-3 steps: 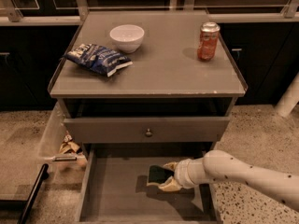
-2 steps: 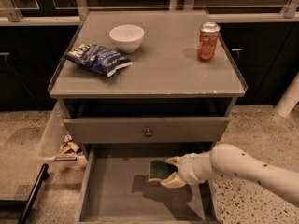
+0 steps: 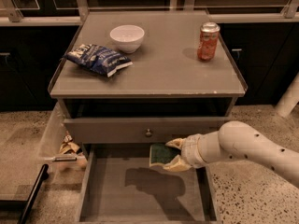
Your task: Pick sponge from middle drawer and place on counter
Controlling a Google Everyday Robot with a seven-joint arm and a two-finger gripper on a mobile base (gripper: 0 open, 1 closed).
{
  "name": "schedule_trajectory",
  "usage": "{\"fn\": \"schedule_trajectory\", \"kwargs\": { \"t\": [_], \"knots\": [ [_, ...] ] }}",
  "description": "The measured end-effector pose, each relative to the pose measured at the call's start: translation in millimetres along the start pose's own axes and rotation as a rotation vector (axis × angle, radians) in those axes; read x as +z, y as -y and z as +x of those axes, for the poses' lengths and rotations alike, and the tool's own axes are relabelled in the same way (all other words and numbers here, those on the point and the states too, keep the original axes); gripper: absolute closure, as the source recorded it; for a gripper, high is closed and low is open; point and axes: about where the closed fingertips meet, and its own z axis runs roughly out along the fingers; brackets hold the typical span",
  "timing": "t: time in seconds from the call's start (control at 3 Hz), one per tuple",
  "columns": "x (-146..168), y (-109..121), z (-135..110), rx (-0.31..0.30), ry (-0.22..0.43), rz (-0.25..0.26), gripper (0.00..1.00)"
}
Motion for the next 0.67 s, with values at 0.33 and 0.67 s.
{"fn": "schedule_trajectory", "kwargs": {
  "t": [0.33, 0.67],
  "knots": [
    [0.0, 0.0, 0.0, 0.000, 0.000, 0.000, 1.00],
    [-14.0, -9.4, -22.0, -0.053, -0.020, 0.028, 1.00]
  ]
}}
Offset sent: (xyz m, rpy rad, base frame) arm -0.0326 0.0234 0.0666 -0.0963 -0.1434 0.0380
